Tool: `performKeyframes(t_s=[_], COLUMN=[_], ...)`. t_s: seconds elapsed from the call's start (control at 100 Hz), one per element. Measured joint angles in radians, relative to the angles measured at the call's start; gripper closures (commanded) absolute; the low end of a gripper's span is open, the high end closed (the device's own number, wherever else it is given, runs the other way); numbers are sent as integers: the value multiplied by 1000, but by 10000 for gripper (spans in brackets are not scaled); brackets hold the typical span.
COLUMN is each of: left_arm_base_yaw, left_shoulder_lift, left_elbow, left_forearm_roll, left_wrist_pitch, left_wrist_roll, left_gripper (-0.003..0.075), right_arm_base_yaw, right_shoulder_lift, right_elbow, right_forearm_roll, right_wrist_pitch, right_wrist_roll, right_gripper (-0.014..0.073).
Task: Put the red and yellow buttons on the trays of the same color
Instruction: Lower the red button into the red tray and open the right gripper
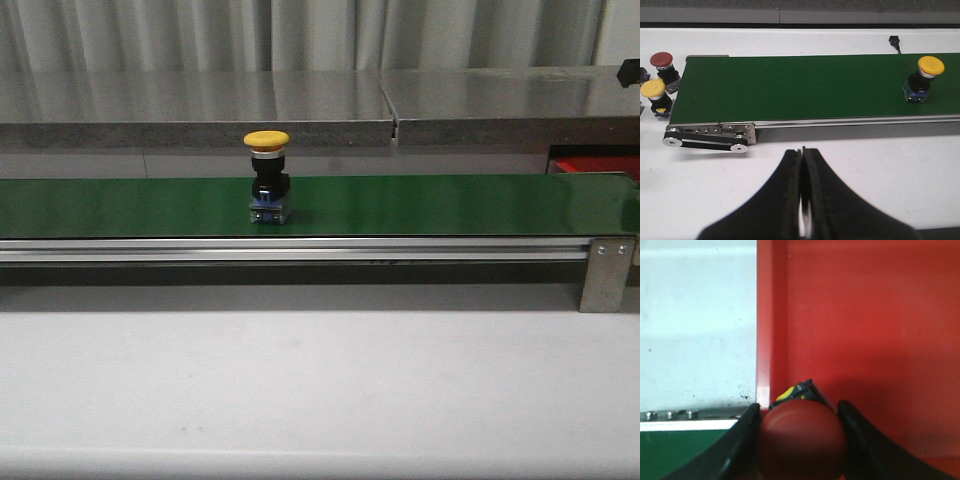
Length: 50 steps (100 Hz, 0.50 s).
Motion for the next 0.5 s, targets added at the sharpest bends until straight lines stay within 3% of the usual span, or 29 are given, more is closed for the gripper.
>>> performKeyframes(t_s=[0.38,0.5], left_arm_base_yaw=[0,0], left_shoulder_lift=[0,0], left_elbow=[0,0], left_forearm_roll=[0,0], left_wrist_pitch=[-2,-2], left_wrist_roll=[0,0], left_gripper=[741,741], right_arm_base_yaw=[0,0], right_shoulder_lift=[87,105], right_elbow=[-44,-44], right_forearm_roll=[8,8], right_wrist_pitch=[-59,-70], right_wrist_roll=[2,2], right_gripper=[559,482])
